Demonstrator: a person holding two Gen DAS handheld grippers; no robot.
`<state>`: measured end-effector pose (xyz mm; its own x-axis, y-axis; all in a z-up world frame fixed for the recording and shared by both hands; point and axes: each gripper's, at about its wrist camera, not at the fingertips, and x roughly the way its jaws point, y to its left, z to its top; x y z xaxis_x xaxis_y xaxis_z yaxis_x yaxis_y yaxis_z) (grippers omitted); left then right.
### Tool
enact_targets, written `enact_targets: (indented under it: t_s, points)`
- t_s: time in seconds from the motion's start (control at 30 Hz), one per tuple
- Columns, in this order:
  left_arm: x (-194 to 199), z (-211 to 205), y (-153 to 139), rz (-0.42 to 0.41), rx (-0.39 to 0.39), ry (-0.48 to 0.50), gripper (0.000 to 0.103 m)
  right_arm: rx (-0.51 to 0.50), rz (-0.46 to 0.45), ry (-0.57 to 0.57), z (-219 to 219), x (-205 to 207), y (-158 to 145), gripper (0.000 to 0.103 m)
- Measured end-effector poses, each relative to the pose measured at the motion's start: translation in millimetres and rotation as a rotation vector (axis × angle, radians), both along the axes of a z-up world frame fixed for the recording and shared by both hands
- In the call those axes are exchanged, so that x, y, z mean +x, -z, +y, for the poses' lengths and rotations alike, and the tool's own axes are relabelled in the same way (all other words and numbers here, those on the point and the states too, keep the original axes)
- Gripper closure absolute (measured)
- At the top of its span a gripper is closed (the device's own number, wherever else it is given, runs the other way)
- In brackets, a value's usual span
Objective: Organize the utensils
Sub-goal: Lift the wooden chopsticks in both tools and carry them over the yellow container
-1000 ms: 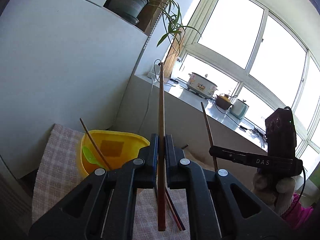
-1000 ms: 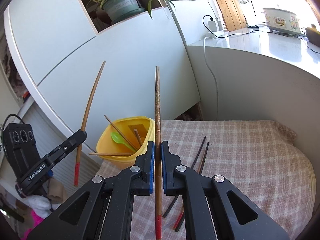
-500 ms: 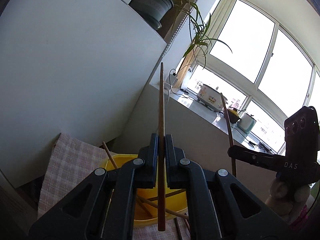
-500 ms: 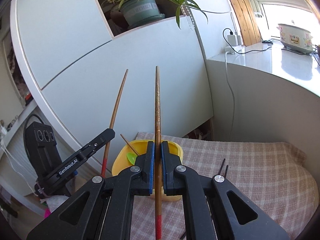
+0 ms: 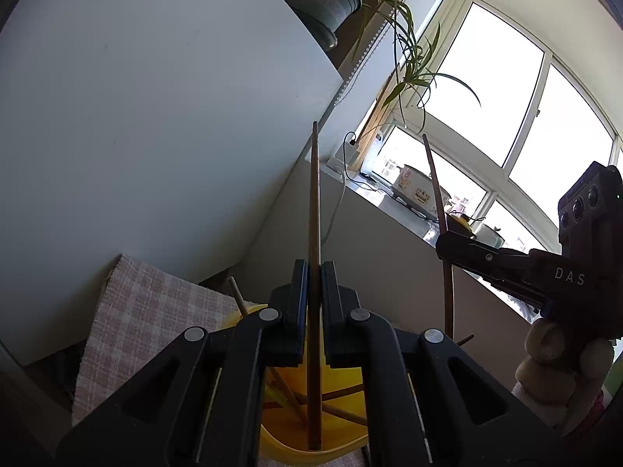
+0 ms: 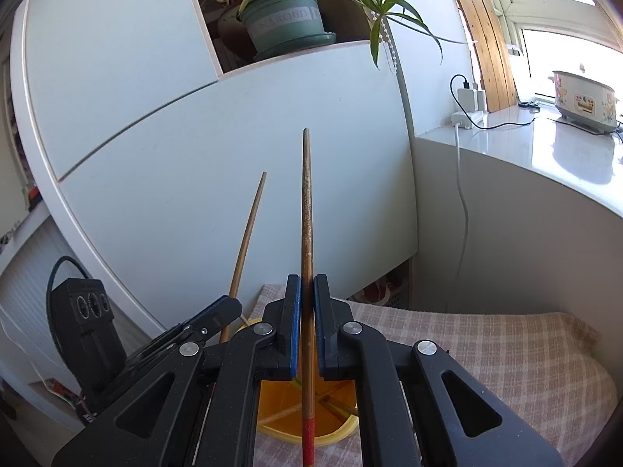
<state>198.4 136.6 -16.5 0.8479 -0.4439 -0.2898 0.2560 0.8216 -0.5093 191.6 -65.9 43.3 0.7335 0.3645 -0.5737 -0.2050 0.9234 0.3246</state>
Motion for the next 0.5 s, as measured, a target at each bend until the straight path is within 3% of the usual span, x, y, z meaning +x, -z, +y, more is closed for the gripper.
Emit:
enact_targets:
  t_s: [0.2, 0.5]
  points:
    - [4, 3, 7, 0.004, -0.021, -0.005, 0.099, -0.023, 0.001, 0.021, 9, 14, 7, 0.098]
    - [3, -6, 10, -0.006, 0.029, -0.002, 0.099, -0.108, -0.014, 0.028, 25, 17, 19, 0.098]
